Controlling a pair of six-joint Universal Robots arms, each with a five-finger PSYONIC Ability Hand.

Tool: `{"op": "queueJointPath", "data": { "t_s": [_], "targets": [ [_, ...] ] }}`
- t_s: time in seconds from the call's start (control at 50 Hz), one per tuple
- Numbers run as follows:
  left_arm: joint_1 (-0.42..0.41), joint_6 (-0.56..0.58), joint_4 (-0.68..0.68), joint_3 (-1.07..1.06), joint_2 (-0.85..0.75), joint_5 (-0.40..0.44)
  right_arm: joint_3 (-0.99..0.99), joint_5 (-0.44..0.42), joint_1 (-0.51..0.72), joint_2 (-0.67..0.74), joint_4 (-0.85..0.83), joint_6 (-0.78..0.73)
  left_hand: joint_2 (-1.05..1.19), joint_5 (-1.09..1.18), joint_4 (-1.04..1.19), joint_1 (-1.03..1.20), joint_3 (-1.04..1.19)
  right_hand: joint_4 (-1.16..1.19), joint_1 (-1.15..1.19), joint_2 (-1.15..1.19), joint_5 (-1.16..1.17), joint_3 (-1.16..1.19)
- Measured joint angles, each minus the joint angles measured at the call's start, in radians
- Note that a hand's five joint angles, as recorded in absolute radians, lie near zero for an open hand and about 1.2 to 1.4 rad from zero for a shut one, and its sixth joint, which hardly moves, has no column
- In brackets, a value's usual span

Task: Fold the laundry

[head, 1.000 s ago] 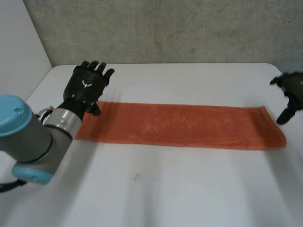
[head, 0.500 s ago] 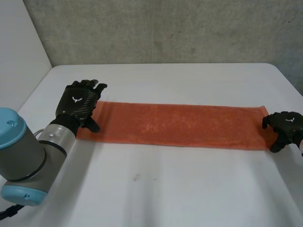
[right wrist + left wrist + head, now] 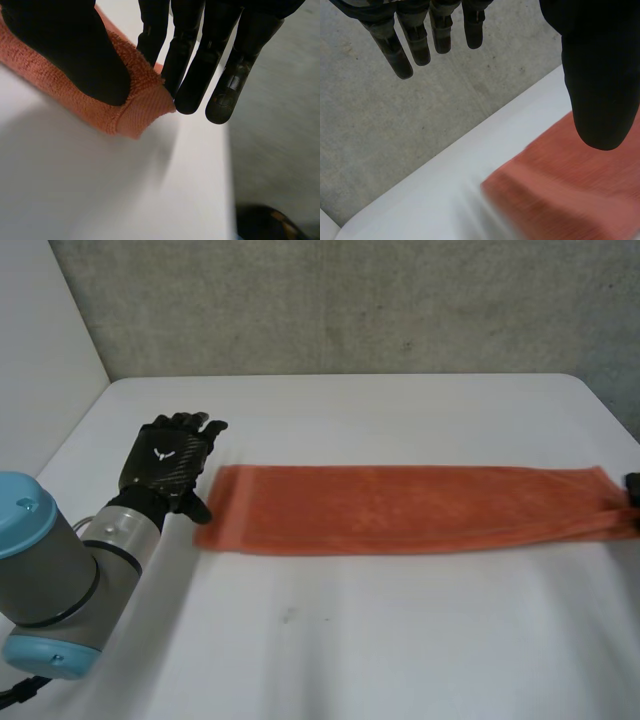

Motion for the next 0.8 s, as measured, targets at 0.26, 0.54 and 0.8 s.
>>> {"op": "queueJointPath", "data": {
  "t_s": [0.26,0.54,0.8],
  "targets": [
    [0.002,0.001,0.001,0.001,0.004,-0.006,-0.200,0.150,0.138,-0.013,0.007,-0.070,0.000,0.000,0.000,0.000,0.000,0.003,0.000,0.000,0.014,0.000],
    [0.005,0.003,0.001,0.001,0.006,-0.007,-0.374,0.078,0.762,0.039,-0.008,-0.045,0.000,0.000,0.000,0.000,0.000,0.003,0.000,0.000,0.015,0.000],
    [0.004,0.003,0.001,0.001,0.007,-0.009,-0.475,-0.016,1.078,0.311,0.011,-0.123,0.000,0.000,0.000,0.000,0.000,-0.018,-0.012,-0.019,0.007,-0.020]
  ]
}}
